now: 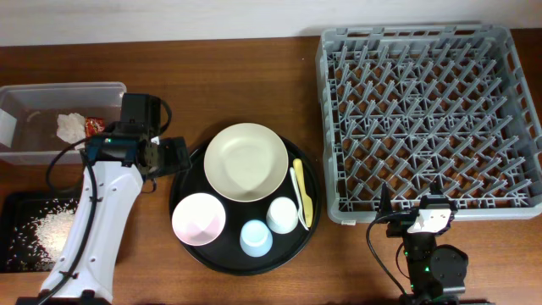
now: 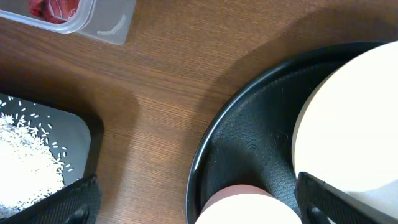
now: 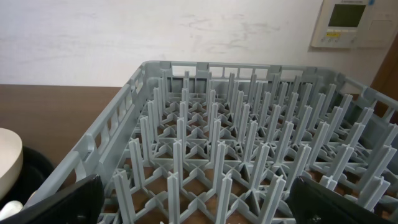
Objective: Sort waste into correct bins and load items into the dishwasher rack
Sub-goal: 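Move the left gripper back toward the clear bin and park it, then reach the right gripper to the beige plate and grasp its rim, then lift the beige plate right and stand it in the rack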
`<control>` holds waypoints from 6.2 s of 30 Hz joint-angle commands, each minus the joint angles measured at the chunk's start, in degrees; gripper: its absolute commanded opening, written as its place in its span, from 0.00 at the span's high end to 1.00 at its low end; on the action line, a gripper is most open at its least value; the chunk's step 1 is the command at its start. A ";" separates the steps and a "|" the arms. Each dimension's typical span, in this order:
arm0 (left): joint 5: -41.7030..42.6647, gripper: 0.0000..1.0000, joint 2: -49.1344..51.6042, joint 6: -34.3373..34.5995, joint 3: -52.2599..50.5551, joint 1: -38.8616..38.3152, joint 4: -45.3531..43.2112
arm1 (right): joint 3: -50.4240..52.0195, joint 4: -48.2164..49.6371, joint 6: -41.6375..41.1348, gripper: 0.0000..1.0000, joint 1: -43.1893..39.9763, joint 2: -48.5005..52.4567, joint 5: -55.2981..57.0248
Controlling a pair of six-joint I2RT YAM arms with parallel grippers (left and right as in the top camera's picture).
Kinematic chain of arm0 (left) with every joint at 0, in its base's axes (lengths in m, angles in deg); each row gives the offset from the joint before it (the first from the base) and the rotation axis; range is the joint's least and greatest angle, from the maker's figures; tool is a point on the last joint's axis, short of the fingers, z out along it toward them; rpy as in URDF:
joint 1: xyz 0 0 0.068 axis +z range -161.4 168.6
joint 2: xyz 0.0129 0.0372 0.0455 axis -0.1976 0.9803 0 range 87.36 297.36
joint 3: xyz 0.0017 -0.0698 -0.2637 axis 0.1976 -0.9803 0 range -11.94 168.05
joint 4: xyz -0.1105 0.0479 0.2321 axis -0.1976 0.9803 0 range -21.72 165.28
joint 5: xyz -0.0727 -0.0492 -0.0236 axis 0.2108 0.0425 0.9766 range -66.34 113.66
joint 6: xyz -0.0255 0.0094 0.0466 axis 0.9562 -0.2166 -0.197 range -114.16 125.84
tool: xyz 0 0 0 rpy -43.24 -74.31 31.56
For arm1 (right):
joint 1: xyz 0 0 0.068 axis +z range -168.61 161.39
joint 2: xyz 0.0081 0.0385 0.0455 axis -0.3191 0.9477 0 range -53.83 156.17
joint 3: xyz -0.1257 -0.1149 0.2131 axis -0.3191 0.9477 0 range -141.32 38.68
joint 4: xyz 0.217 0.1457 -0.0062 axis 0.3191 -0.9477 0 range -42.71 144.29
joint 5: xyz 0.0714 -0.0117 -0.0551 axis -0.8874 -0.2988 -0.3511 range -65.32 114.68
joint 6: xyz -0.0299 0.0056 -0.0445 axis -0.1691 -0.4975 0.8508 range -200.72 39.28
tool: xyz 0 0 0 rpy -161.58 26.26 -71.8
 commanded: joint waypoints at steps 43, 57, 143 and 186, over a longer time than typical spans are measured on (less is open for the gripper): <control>2.40 0.01 0.35 3.19 0.42 21.53 -4.48 | -51.49 -23.87 -3.23 0.02 0.37 28.79 -19.76; 2.40 0.01 0.35 3.19 0.42 21.53 -4.48 | -87.34 -48.94 -2.93 0.02 8.76 89.46 -61.48; 2.40 0.01 0.35 3.19 0.42 21.53 -4.48 | -83.21 -32.11 -5.38 0.96 30.34 116.76 -3.67; 2.40 0.01 0.35 3.19 0.42 21.53 -4.48 | -147.82 -73.77 -8.44 0.96 -19.52 117.18 40.09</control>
